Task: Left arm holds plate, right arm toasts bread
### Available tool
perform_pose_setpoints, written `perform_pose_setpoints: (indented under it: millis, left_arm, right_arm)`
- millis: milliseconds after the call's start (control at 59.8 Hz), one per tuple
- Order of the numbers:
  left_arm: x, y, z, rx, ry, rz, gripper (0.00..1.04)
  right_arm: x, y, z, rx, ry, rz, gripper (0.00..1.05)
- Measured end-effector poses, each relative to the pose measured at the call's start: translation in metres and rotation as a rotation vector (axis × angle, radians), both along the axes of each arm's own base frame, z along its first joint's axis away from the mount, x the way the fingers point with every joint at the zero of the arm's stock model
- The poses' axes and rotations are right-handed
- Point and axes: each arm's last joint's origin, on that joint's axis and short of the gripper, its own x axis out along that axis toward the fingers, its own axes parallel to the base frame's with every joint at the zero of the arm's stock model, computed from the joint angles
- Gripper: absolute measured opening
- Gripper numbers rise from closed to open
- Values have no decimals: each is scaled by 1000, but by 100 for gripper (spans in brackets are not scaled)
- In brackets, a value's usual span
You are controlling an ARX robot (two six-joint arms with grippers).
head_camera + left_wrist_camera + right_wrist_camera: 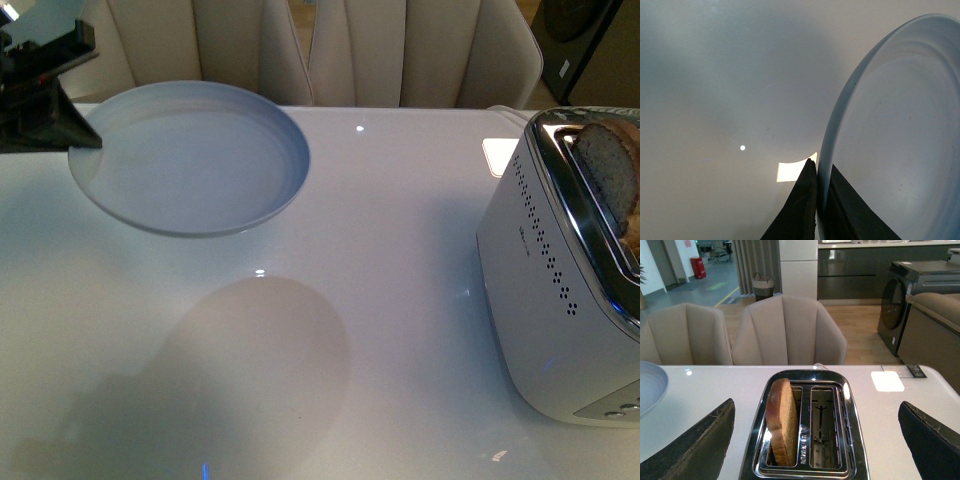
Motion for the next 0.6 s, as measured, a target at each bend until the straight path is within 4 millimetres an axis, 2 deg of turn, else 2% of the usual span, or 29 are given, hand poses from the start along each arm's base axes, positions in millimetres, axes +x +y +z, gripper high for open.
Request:
perform_pose_setpoints:
  millis: [151, 301, 602]
  left_arm:
    - [0, 26, -30, 12, 19, 71, 3]
    - [-7, 41, -50, 15, 9, 109, 3]
    - [-7, 50, -84, 9, -27, 88, 3]
  right_arm:
    - [0, 0, 0, 0, 0, 0, 96]
    - [0, 0, 0, 0, 0, 0, 96]
    - [0, 0, 0, 0, 0, -1, 96]
